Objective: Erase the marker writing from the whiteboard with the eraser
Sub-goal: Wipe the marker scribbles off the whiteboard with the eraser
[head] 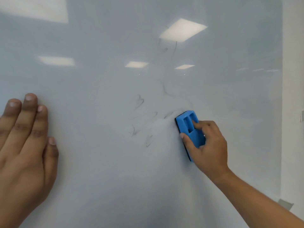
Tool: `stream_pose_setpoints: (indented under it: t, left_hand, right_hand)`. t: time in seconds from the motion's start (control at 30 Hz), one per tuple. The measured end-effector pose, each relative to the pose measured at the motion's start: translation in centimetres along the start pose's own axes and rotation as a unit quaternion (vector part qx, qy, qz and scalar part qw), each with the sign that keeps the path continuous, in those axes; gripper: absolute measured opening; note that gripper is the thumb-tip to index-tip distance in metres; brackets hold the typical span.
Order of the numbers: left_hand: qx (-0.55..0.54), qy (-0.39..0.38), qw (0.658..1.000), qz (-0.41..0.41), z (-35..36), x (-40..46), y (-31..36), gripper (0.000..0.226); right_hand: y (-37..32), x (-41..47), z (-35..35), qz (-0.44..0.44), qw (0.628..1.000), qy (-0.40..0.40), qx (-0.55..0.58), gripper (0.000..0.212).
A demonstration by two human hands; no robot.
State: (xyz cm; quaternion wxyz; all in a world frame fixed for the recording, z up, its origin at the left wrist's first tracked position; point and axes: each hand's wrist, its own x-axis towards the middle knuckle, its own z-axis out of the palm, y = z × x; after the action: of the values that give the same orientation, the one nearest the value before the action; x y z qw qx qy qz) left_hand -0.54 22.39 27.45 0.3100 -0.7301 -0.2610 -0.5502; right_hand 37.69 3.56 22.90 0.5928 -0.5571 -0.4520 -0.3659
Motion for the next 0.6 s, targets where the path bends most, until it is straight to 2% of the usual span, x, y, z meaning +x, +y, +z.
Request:
stream_pose_setpoints:
  t: [0.03,0.07,0.13,0.17,0.23,0.3,0.37,0.47,0.53,0.6]
  left_hand:
    - [0.0,-0.005,1.0,0.014,0.0,-0.4,0.0,0.068]
    - [-0.004,-0.024,1.0,0.003,-0.1,-0.4,0.5,0.067]
    - [0.001,-0.009,1.0,0.01,-0.2,-0.6,0.9,0.067]
    - [0.012,-0.008,1.0,0.015,-0.4,-0.6,1.2,0.066]
    - [0.024,-0.017,0.999,0.03,-0.9,-0.1,1.8,0.066]
    - [0.019,-0.018,0.999,0.029,-1.4,-0.1,2.4,0.065]
    - [0.026,0.003,0.999,0.035,-2.1,0.1,3.3,0.063]
    - [0.058,0.027,0.995,0.073,-2.9,0.2,4.3,0.061]
    - [0.064,0.04,0.994,0.078,-3.2,0.4,4.6,0.061]
    - [0.058,0.042,0.995,0.072,-3.0,0.4,4.6,0.061]
  right_hand:
    - [-0.5,0.6,0.2,0.057,0.998,0.024,0.02,0.035]
    - [-1.3,0.2,0.5,0.074,0.996,0.033,0.031,0.034]
    - [-3.2,-2.6,1.5,-0.027,0.998,0.01,0.049,0.036]
    - [-4.3,-4.3,1.8,-0.114,0.992,-0.022,0.055,0.038]
    - [-5.3,-6.7,2.3,-0.281,0.954,-0.095,0.049,0.038]
    - [-4.8,-6.0,2.2,-0.346,0.93,-0.118,0.019,0.036]
    - [-3.5,-2.5,1.5,-0.291,0.953,-0.085,-0.003,0.041]
    - [-1.0,3.7,0.1,-0.049,0.999,0.005,0.007,0.042]
    - [-0.5,5.6,0.1,0.088,0.994,0.043,0.051,0.034]
    - [-1.5,4.4,0.9,0.118,0.987,0.072,0.087,0.034]
